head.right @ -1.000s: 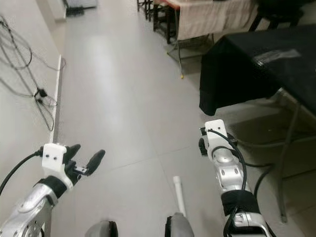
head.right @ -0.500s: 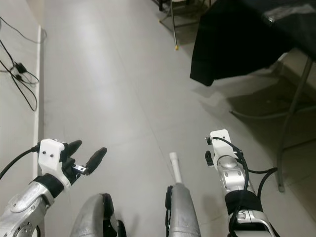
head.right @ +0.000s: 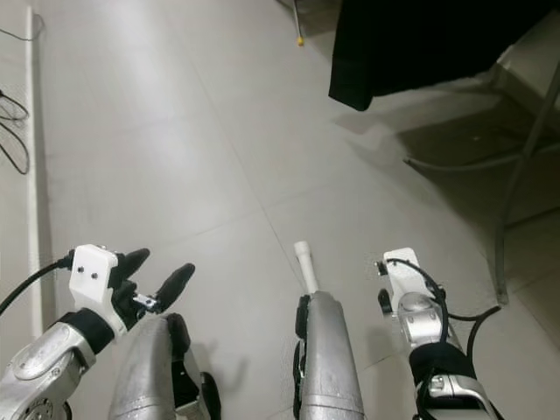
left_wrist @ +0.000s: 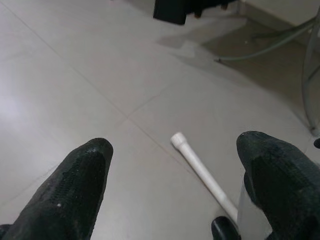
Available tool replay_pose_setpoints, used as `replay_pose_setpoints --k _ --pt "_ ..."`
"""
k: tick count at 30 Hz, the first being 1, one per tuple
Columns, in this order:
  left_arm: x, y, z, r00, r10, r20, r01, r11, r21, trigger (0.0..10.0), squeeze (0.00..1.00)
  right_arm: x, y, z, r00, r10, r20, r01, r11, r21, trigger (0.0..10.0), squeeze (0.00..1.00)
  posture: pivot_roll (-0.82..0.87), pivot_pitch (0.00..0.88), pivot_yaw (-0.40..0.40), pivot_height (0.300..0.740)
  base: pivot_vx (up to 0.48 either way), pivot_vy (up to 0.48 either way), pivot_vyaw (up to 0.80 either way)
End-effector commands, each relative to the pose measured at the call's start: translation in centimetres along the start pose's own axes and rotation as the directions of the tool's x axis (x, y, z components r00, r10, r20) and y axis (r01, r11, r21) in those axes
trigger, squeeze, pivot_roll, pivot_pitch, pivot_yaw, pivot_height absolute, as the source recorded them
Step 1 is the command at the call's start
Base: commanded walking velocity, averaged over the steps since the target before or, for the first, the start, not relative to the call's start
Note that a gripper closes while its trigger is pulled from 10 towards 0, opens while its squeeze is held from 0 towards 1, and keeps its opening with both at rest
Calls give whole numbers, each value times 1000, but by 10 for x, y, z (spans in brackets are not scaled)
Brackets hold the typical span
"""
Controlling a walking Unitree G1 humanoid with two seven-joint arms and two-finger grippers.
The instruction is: Building children table
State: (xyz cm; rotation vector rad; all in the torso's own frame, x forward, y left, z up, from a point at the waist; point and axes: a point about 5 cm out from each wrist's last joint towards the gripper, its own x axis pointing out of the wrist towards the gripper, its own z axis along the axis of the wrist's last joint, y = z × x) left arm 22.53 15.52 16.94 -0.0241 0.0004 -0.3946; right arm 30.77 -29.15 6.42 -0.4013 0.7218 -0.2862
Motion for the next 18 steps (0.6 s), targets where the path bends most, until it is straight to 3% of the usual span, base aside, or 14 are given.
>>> replay_pose_setpoints --k 1,6,15,18 --pt "-6 -2 -4 999 -16 -37 16 1000 -3 10000 0 2 7 -20 998 31 -62 -33 999 -28 10000 0 79 415 55 455 0 0 0" --pt "-9 -2 -1 999 -21 -46 22 1000 8 10000 0 3 13 -25 995 69 -77 -72 997 -36 10000 0 88 424 59 435 0 0 0" --pt "-12 -5 12 997 -68 -48 71 996 53 10000 0 3 39 -30 971 224 -85 -231 969 -86 10000 0 104 456 75 390 0 0 0" --pt "-13 -9 16 994 -95 -48 98 993 59 10000 0 0 56 -41 936 335 -113 -345 933 -96 10000 0 114 476 91 370 0 0 0"
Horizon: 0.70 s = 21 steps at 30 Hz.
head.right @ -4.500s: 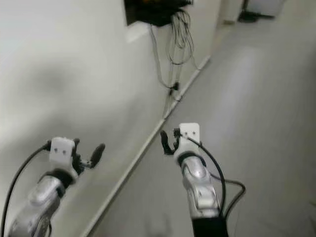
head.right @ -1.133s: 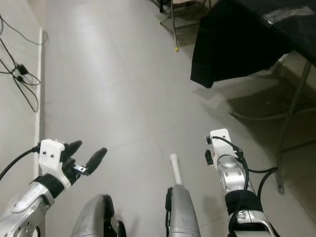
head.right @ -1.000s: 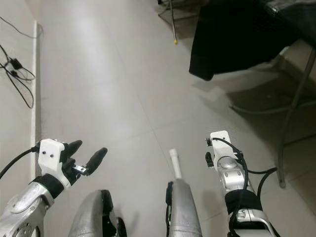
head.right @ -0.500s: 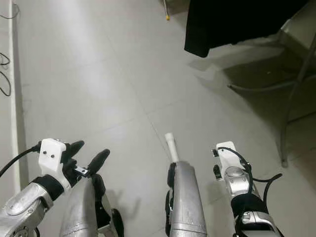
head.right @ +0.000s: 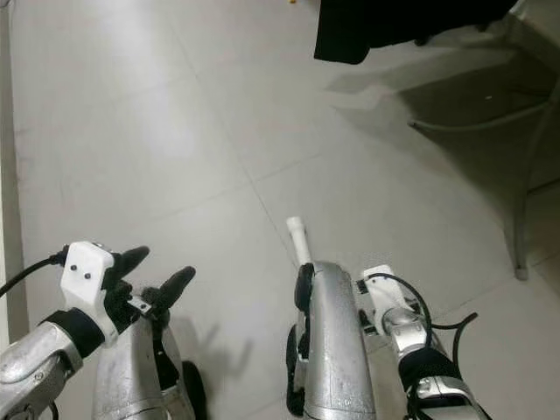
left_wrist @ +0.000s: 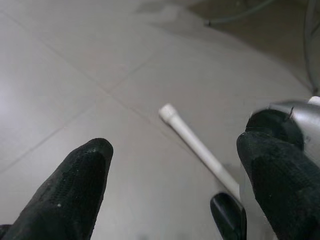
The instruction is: Building children table
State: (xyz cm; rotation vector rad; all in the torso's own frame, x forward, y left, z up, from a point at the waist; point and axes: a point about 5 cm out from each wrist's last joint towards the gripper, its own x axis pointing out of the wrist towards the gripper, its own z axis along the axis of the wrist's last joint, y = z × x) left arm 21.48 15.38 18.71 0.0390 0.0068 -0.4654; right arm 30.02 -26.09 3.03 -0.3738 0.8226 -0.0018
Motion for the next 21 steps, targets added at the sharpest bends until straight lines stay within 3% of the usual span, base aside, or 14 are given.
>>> replay_pose_setpoints --k 1,12,16,21 --pt "-3 -5 0 999 -36 -28 36 999 2 10000 0 4 21 -22 992 105 -65 -107 994 -28 10000 0 120 484 95 365 0 0 0" --pt "-7 -9 3 997 -57 -49 57 998 4 10000 0 6 37 -30 980 179 -83 -180 984 -6 10000 0 133 506 110 320 0 0 0" --pt "-6 -11 4 996 -62 -56 62 998 2 10000 0 4 63 -28 920 388 -63 -390 920 -35 10000 0 135 507 111 300 0 0 0" --pt "-6 -13 4 996 -70 -59 70 998 -1 10000 0 4 69 -29 908 412 -75 -415 909 -31 10000 0 136 507 113 300 0 0 0"
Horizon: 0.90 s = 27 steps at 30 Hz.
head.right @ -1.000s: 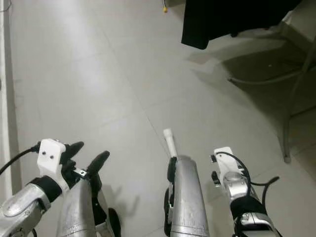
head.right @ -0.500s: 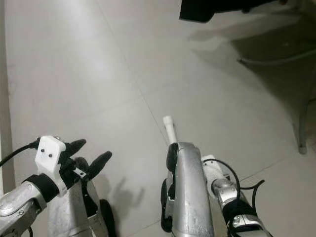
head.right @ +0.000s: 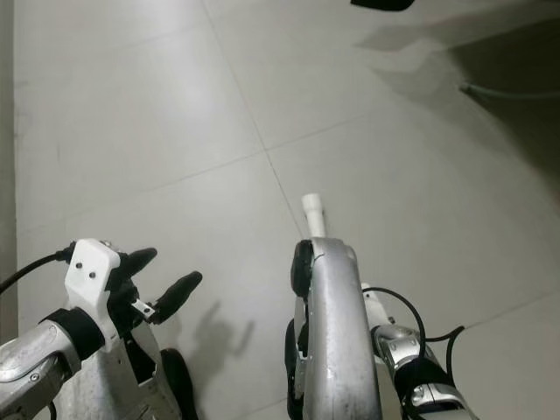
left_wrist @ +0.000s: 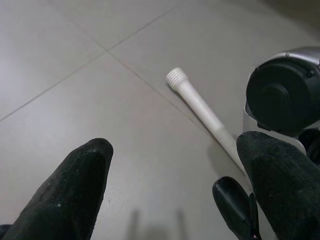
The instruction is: Building children table
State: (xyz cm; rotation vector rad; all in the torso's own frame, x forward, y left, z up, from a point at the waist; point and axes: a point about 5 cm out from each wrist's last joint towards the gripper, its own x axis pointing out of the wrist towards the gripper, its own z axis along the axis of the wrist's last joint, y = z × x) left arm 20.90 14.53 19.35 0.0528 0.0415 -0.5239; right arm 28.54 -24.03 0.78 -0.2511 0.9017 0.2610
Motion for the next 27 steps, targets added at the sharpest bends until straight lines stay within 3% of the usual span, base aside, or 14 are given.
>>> replay_pose_setpoints --k 1,8,11,13,17,27 --pt "-4 -4 -3 1000 -11 -23 11 1000 -5 10000 0 13 39 -12 989 136 -50 -138 990 -38 10000 0 136 507 113 300 0 0 0" --pt "-4 -3 -1 1000 -16 -26 16 1000 -5 10000 0 16 38 -24 991 18 -129 -24 999 -47 10000 0 139 509 121 300 0 0 0" --pt "-4 -4 0 999 -24 -24 24 1000 -3 10000 0 14 32 -42 965 -106 -239 84 992 -97 10000 0 142 509 127 300 0 0 0" --pt "-4 -4 1 999 -25 -24 25 1000 -3 10000 0 14 30 -45 960 -119 -252 93 989 -113 10000 0 144 513 132 300 0 0 0" --pt "-5 -5 2 999 -31 -29 31 1000 0 10000 0 15 36 -54 961 -76 -266 66 997 -44 10000 0 152 518 142 300 0 0 0" --pt "-10 -3 6 999 -32 -39 32 999 15 10000 0 14 33 -63 956 -97 -276 98 995 -10 10000 0 183 530 162 300 0 0 0"
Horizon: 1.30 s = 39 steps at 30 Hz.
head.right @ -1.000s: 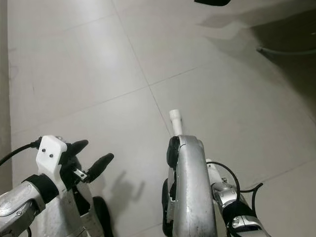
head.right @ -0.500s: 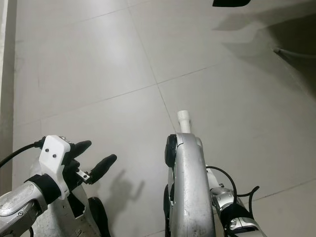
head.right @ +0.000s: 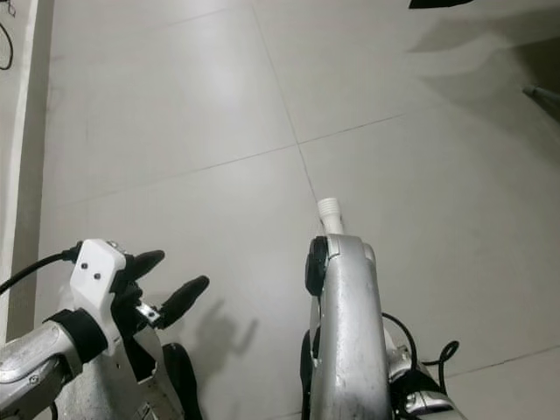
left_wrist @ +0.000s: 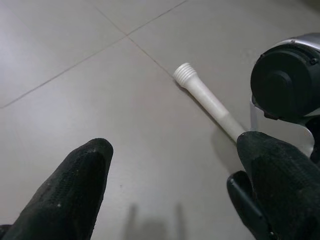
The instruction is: Building children table
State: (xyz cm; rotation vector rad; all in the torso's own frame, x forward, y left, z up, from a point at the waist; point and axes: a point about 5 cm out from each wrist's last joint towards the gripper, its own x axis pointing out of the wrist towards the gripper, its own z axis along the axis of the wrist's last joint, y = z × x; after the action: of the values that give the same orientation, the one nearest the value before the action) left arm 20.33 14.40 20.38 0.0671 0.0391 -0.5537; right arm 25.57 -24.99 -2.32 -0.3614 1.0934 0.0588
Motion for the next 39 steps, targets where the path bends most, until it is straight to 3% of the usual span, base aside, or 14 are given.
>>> replay_pose_setpoints --k 1,3,4,5,6,19,20,22,23,24,27,31,35,39 --pt "-6 0 -3 999 -3 -40 3 1000 3 10000 0 7 27 -22 997 50 -55 -50 999 -5 10000 0 208 543 177 300 0 0 0" --pt "-7 0 -2 999 -3 -41 3 1000 6 10000 0 7 24 -24 998 25 -55 -25 1000 2 10000 0 208 543 177 300 0 0 0" --pt "-8 0 -1 999 -3 -42 3 1000 9 10000 0 7 21 -27 998 -7 -58 8 1000 5 2510 0 224 553 186 300 0 0 0" --pt "-9 0 0 999 -2 -43 3 1000 10 10000 0 7 18 -30 998 -31 -62 32 999 10 2510 0 224 553 186 300 0 0 0" --pt "-10 0 1 999 -1 -44 2 1000 13 10000 0 7 16 -31 997 -38 -68 39 999 1 0 0 232 560 190 300 0 0 0" --pt "-13 -1 4 999 3 -48 -2 1000 23 10000 0 5 3 -30 994 -97 -40 99 994 37 0 0 237 568 182 300 0 0 0" --pt "-12 -1 5 999 7 -45 -5 1000 24 10000 0 4 1 -15 994 -95 53 89 991 105 0 0 227 560 167 300 0 0 0" --pt "-12 -1 5 999 7 -45 -5 1000 24 10000 0 4 1 -15 994 -95 53 89 991 105 0 0 227 560 167 300 0 0 0" --pt "-12 -1 5 999 10 -43 -9 1000 26 10000 0 2 -1 2 985 -95 147 74 986 147 0 0 224 552 162 300 0 0 0" --pt "-12 -1 5 999 10 -43 -9 1000 26 10000 0 2 -1 2 985 -95 147 74 986 147 0 0 224 552 162 300 0 0 0" --pt "-10 1 6 999 16 -34 -15 999 30 10000 0 -7 -5 42 937 -87 339 7 973 229 0 0 212 530 150 300 0 0 0" --pt "-6 2 7 1000 20 -21 -20 999 35 10000 0 -24 -13 85 851 -95 516 -74 952 297 0 0 201 502 139 300 0 0 0" --pt "-3 3 8 1000 23 -12 -22 999 38 10000 0 -34 -16 106 802 -92 590 -113 947 301 0 0 193 485 135 300 0 0 0" --pt "2 5 9 1000 26 5 -26 999 47 10000 0 -57 -17 146 687 -59 725 -202 942 268 0 0 187 454 127 300 0 0 0"
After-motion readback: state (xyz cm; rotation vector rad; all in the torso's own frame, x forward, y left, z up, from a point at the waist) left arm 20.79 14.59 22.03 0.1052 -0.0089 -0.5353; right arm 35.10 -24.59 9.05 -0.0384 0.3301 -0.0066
